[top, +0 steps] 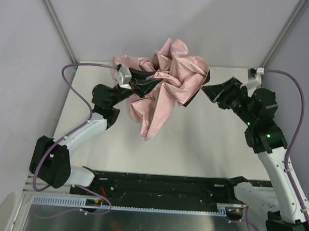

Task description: Put away the umbrella

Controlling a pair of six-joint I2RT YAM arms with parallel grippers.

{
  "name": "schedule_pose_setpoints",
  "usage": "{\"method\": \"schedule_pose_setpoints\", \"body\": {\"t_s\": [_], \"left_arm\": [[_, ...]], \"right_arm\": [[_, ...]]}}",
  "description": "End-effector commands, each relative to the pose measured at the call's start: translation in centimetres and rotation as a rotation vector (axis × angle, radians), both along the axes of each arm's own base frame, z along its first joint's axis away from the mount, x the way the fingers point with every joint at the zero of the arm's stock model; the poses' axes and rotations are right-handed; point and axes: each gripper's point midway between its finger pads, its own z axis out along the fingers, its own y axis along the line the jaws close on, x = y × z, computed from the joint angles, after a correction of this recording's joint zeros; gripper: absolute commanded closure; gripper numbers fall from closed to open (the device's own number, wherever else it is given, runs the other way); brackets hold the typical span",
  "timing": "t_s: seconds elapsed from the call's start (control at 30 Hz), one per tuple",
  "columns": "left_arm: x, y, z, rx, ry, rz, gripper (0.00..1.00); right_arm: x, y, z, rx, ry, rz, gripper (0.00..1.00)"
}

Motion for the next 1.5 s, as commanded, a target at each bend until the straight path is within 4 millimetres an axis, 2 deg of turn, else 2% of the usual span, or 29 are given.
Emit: {"method": "schedule_pose_setpoints", "body": {"t_s": [0.0,0.23,0.43,0.57,0.63,0.73,0.83,0.93,1.1,1.23,1.33,1.4,1.47], "left_arm": [[-1.5,0.9,3.5,-0.044,-0.146,0.050,1.00],[-1.1,0.6,3.2,-0.028,-0.146,0.067,1.00],[-1.1,0.6,3.3,-0.031,-0.140,0.068,1.00],[-1.4,0.5,3.7,-0.042,-0.127,0.052,1.00],[-1.1,0.9,4.1,-0.066,-0.103,0.064,1.00],[-0.5,1.6,5.0,-0.121,-0.021,0.049,1.00],[0.1,1.8,5.6,-0.157,0.049,0.015,1.00],[0.7,1.6,5.4,-0.166,0.088,-0.006,1.00],[1.1,1.6,5.6,-0.207,0.139,-0.018,1.00],[0.9,1.5,6.1,-0.244,0.168,-0.051,1.00],[0.7,1.4,6.3,-0.264,0.194,-0.087,1.00],[0.5,1.2,6.5,-0.276,0.218,-0.126,1.00],[-0.2,0.9,7.0,-0.285,0.229,-0.180,1.00]], "right_arm": [[1.8,0.5,1.3,0.001,-0.036,-0.023,0.46],[3.8,1.7,0.2,-0.042,-0.011,-0.046,0.45],[4.0,0.4,-0.6,-0.100,-0.005,-0.112,0.72],[3.8,0.8,-0.4,-0.088,-0.009,-0.064,0.95],[3.2,0.9,-0.2,-0.086,-0.017,-0.041,0.99],[1.6,1.4,0.8,-0.080,-0.080,0.030,1.00],[-0.8,2.7,2.6,-0.050,-0.204,0.156,1.00],[-3.8,4.6,4.2,0.028,-0.331,0.323,1.00],[-9.6,8.8,4.9,0.150,-0.462,0.631,1.00],[-13.9,12.4,4.6,0.208,-0.543,0.829,1.00],[-16.2,15.0,3.5,0.235,-0.557,0.947,1.00],[-16.2,16.7,1.6,0.208,-0.528,0.964,1.00],[-14.7,18.3,-0.8,0.152,-0.467,0.905,1.00]]}}
